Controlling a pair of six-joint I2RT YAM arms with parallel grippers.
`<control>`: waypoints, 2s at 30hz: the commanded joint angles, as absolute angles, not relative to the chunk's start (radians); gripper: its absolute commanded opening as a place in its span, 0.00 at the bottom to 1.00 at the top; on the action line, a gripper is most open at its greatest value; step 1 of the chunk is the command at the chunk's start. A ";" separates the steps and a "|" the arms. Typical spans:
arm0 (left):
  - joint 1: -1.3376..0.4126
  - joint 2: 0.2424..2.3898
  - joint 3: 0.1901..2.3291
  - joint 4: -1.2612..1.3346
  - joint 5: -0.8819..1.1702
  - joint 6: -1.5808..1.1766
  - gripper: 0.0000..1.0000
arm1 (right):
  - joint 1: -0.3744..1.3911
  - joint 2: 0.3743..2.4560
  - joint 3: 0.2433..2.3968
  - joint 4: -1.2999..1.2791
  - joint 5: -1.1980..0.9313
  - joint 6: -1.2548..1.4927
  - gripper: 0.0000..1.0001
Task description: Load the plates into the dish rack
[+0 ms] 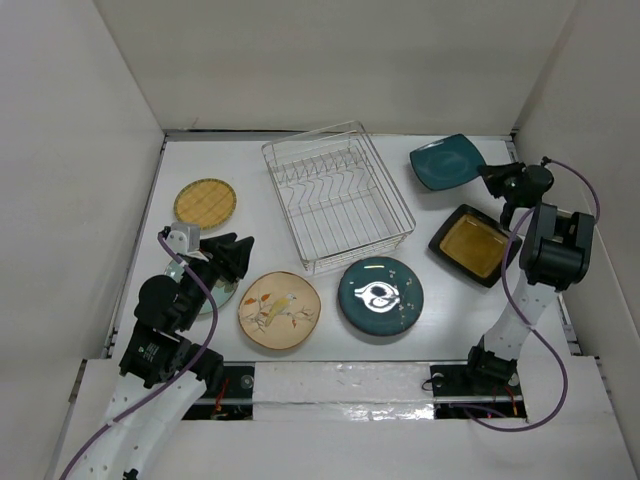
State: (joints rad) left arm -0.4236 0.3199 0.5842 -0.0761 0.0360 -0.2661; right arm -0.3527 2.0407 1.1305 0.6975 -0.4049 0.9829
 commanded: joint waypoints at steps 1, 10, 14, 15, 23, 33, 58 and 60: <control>-0.419 0.325 0.601 -0.041 0.028 -0.256 0.41 | -0.357 1.910 1.118 0.948 -0.368 1.069 0.00; -0.419 0.330 0.601 -0.040 0.028 -0.258 0.41 | -0.282 1.764 1.118 0.974 -0.353 1.085 0.00; -0.419 0.327 0.601 -0.041 0.023 -0.258 0.41 | -0.192 1.712 1.201 0.852 -0.289 0.959 0.00; -0.419 0.325 0.601 -0.043 0.023 -0.258 0.41 | -0.152 1.706 1.241 0.824 -0.273 0.930 0.00; -0.419 0.321 0.601 -0.043 0.025 -0.256 0.41 | 0.018 1.738 1.465 0.569 -0.105 0.655 0.00; -0.419 0.316 0.600 -0.043 0.020 -0.255 0.41 | 0.165 1.842 1.704 0.407 0.052 0.376 0.00; -0.419 0.327 0.600 -0.048 0.014 -0.253 0.41 | 0.406 1.950 1.530 0.659 0.336 -0.138 0.00; -0.419 0.327 0.600 -0.046 0.014 -0.255 0.41 | 0.422 1.959 1.499 0.693 0.365 -0.172 0.00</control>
State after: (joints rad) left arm -0.4236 0.3199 0.5842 -0.0769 0.0181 -0.2661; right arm 0.3958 1.9701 1.5208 0.4477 0.2802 -0.0727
